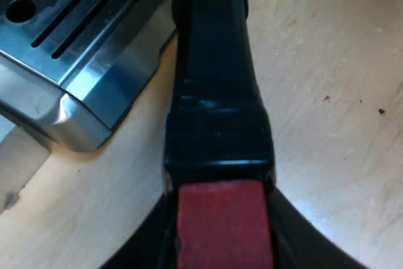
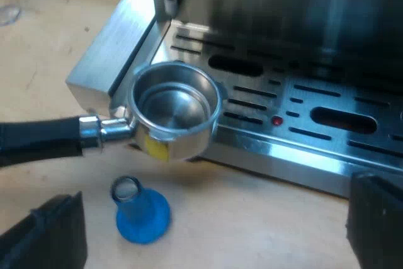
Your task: Put the handle in the coffee machine
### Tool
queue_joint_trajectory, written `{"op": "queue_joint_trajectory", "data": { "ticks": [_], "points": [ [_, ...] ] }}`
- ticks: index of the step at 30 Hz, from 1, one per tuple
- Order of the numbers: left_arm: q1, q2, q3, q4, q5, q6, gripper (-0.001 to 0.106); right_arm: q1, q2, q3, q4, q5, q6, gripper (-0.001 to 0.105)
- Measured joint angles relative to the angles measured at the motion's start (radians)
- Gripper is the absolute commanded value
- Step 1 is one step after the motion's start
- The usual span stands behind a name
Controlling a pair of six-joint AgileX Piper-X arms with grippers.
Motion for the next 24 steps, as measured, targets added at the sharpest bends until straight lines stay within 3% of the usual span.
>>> {"op": "queue_joint_trajectory", "data": {
  "ticks": [9,18,24],
  "points": [
    [0.106,0.076,-0.004,-0.010,0.066,0.026,0.000,0.001,0.130,0.000,-0.221,0.114,-0.039,0.085],
    [0.203,0.245,-0.087,-0.010,0.114,0.161,0.000,0.001,0.217,0.000,-0.374,0.255,-0.077,0.085],
    [0.213,0.366,-0.134,-0.014,0.121,0.244,0.000,0.001,0.282,0.000,-0.470,0.315,-0.119,0.085]
  ]
}}
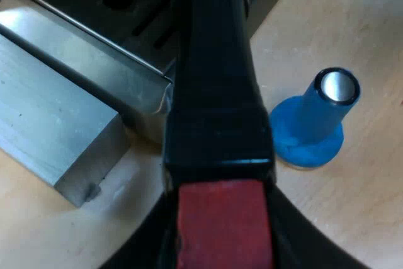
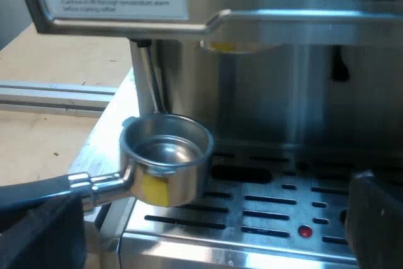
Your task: Put the handle in the coffee machine
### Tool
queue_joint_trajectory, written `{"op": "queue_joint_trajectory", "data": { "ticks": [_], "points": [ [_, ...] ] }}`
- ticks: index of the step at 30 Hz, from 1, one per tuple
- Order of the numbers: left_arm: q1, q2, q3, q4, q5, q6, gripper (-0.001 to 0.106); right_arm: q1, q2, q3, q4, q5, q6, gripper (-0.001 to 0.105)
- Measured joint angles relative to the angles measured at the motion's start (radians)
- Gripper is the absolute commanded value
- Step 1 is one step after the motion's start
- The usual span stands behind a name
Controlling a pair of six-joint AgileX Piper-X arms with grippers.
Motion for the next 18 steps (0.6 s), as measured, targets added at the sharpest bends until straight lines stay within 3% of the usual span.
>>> {"op": "queue_joint_trajectory", "data": {
  "ticks": [7,14,18],
  "points": [
    [0.000,0.099,-0.049,-0.003,0.060,0.093,0.000,0.000,0.088,0.000,-0.107,0.069,-0.021,0.085],
    [0.000,0.200,-0.076,-0.044,0.151,0.112,0.000,0.000,0.131,-0.002,-0.178,0.126,-0.023,0.085],
    [0.000,0.244,-0.078,-0.115,0.152,0.129,0.000,0.000,0.147,-0.002,-0.211,0.139,-0.023,0.085]
  ]
}}
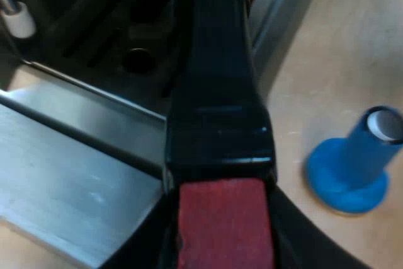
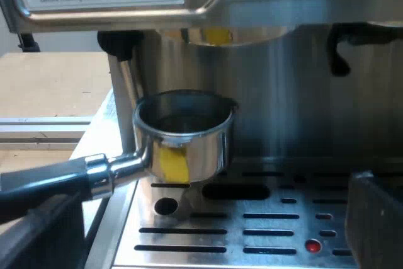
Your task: Put the handle in the coffee machine
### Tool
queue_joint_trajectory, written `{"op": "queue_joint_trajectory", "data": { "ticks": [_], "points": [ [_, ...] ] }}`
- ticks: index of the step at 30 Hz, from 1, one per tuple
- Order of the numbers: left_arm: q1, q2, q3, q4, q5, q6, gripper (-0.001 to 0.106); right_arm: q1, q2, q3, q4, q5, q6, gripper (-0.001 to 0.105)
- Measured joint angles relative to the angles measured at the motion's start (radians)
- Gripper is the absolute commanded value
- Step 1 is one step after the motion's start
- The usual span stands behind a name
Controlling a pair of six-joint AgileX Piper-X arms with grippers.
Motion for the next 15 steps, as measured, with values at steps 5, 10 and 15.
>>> {"op": "queue_joint_trajectory", "data": {
  "ticks": [5,10,15],
  "points": [
    [0.000,0.039,-0.001,-0.064,0.010,0.003,0.000,-0.004,0.025,0.000,-0.011,0.000,0.000,0.085],
    [-0.013,0.047,-0.001,-0.079,0.014,0.003,0.000,-0.025,0.025,0.000,-0.027,-0.004,0.000,0.085],
    [-0.070,0.047,-0.002,-0.084,0.014,0.003,0.000,-0.034,0.025,0.000,-0.038,-0.009,-0.001,0.085]
  ]
}}
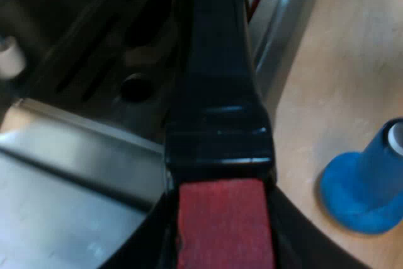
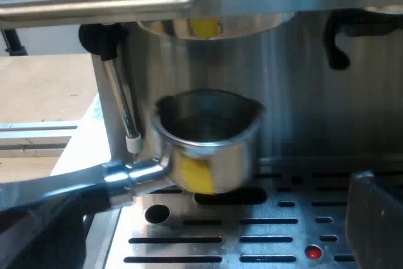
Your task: Put the handle in the coffee machine
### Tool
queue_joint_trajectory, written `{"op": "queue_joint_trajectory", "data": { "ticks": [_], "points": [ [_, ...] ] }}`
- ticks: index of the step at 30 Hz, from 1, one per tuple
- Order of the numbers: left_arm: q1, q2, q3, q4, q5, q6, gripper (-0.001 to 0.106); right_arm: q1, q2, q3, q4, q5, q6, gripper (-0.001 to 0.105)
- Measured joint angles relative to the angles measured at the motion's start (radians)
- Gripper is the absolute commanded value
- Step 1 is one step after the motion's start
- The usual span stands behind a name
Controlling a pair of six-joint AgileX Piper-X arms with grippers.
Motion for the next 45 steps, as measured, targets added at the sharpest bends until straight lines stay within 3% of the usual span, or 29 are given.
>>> {"op": "queue_joint_trajectory", "data": {
  "ticks": [7,13,24,45],
  "points": [
    [-0.035,0.010,-0.056,-0.063,0.006,-0.139,0.000,-0.005,0.000,0.000,-0.004,-0.002,-0.039,0.085],
    [-0.035,0.049,-0.097,-0.075,0.006,-0.177,0.000,-0.006,0.000,0.000,-0.004,-0.002,-0.047,0.085],
    [-0.035,0.051,-0.120,-0.046,0.042,-0.152,0.000,-0.006,0.000,0.000,-0.004,-0.002,-0.047,0.085],
    [-0.078,0.051,-0.180,0.009,0.026,-0.132,0.000,-0.006,0.000,0.000,-0.004,-0.002,-0.048,0.085]
  ]
}}
